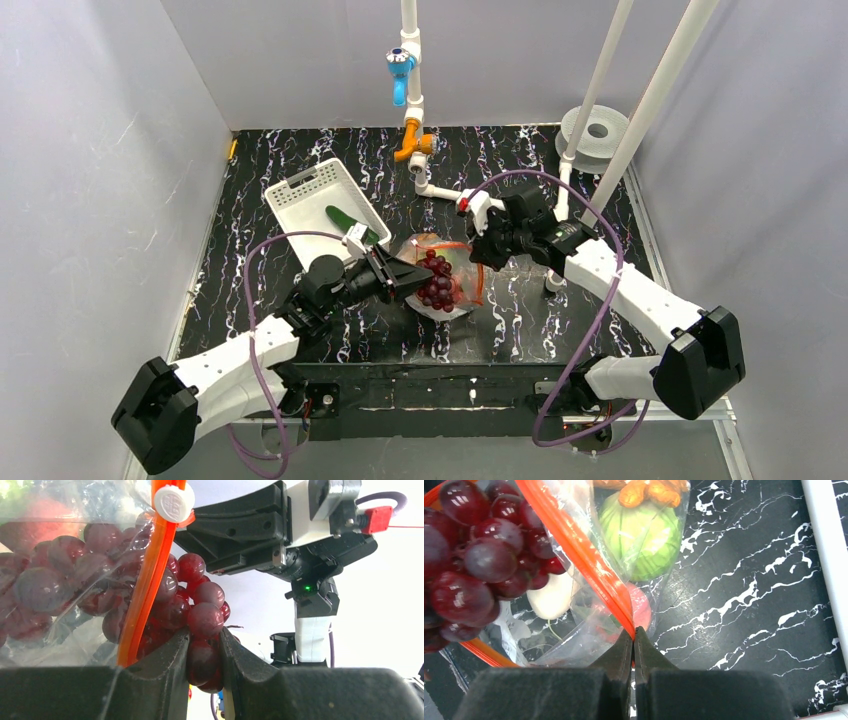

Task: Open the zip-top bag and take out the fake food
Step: Place the fake fruit in the bin.

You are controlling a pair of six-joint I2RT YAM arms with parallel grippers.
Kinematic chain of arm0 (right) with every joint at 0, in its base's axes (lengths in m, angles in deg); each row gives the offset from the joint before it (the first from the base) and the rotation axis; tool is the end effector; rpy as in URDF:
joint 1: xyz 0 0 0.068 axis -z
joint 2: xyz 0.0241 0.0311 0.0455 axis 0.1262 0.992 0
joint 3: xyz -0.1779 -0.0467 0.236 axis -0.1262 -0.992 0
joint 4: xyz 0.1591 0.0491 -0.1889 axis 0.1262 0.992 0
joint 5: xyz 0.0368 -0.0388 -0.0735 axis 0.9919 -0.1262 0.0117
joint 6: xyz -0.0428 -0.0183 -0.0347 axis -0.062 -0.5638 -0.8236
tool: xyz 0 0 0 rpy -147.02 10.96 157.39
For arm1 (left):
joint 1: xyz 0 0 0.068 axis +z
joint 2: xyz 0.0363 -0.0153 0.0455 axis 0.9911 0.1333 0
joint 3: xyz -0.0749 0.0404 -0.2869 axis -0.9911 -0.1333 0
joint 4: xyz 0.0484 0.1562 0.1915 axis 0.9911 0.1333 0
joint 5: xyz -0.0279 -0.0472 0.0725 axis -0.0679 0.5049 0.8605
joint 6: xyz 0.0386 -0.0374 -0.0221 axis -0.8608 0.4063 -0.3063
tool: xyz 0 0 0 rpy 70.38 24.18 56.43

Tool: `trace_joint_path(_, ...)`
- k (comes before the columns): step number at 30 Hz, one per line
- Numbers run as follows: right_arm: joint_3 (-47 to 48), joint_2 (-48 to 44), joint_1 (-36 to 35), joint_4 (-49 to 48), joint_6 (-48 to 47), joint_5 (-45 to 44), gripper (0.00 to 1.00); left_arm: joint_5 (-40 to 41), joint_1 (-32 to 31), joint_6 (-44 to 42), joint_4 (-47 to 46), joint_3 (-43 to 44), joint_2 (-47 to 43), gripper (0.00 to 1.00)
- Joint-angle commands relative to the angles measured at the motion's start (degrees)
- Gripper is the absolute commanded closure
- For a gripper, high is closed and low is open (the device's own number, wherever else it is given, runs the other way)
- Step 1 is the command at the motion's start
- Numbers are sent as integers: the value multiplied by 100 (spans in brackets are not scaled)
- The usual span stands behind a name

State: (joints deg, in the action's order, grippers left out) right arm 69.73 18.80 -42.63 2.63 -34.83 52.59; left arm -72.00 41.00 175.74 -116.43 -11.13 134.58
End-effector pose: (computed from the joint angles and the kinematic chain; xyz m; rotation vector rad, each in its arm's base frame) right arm 0.2064 0.1625 0.3160 -1.1517 1.9919 0.5314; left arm 0.1371 -0.1387 0.2785 -0.4233 1.8972 -1.8995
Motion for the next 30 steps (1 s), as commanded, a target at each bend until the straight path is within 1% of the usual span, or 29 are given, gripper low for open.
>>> trace_joint_path(1, -26, -186, 123, -262, 91, -177, 99, -215, 34, -83, 4, 260, -331, 100)
trace_joint_path(10, -51, -327, 297, -273, 113, -54, 99, -563, 37, -280, 137, 649, -383, 100)
trace_joint_path(17, -103, -470, 420, -288, 165, 254, 99, -740, 37, -268, 11, 825, -285, 100)
trace_joint_path(23, -121, -481, 479, -328, 175, 230, 99, -962, 32, -265, -50, 1156, -163, 100)
trace_joint_path(30, -166, -472, 522, -393, 184, 143, 99, -1165, 38, -334, 90, 1600, -65, 100)
